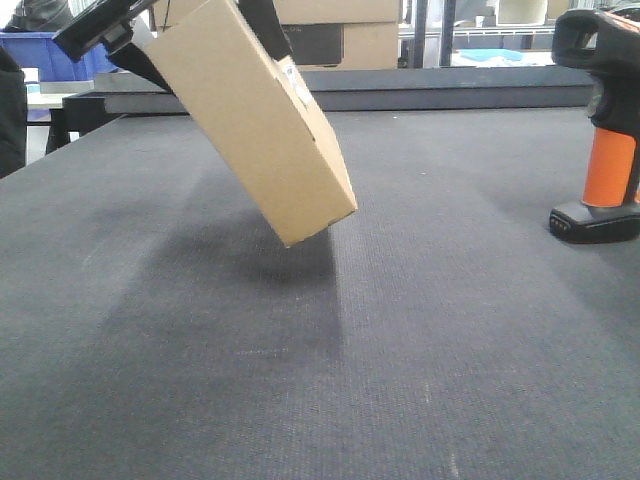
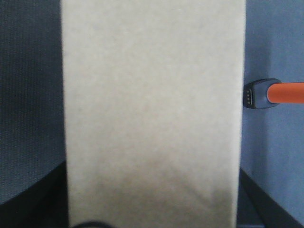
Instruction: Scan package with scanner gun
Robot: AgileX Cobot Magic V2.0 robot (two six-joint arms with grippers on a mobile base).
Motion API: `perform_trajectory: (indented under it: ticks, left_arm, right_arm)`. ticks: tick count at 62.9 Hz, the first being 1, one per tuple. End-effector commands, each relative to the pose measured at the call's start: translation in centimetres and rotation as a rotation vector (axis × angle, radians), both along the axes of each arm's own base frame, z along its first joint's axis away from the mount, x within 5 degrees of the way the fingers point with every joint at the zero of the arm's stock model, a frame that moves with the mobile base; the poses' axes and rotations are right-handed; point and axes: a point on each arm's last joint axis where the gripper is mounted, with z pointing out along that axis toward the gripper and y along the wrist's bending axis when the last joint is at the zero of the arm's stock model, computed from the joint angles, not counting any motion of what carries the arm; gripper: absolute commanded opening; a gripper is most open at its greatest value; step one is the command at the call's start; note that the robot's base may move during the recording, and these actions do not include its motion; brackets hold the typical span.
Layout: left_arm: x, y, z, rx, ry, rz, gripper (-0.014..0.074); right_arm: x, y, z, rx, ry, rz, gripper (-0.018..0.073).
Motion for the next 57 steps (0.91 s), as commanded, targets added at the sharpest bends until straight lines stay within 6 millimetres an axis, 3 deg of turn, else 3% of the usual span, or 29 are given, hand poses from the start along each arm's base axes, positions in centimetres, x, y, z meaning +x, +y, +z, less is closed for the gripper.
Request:
perform_trajectory:
  ticks: [1,14,20,34,57]
  left_arm:
    - [-0.3,-0.3,0.5,-0.019,-0.01,-0.006,-0.0111]
    - [-0.5,-0.3,0.4,-0.008,0.012,-0.019,-0.0111]
    - [-0.6,-0.4,0.4,-0.001,0.01,-0.024,-0.0111]
    - [-1.1,-1.4,0.4,0.015,0.0,-0.057,-0.0111]
    - [-1.2,-1.5,0.3,0.052,-0.019,-0.071,-0.0111]
  right_arm:
    - [1.5,-0.1,0.9,-0.018,-0.099,-0.003,-0.0162]
    - [3.7,-0.4,0.3,-0.005,-0.118,-0.015,-0.0162]
    - [5.0,-0.8,-0.9,0.088,-0.056,-0.056,-0.016]
    - [7.6,-1.1,-2.8,0.109,-0.03,-0.074,-0.0163]
    - [11.2,0.3,-6.0,0.183,-0.048,0.109,-0.0163]
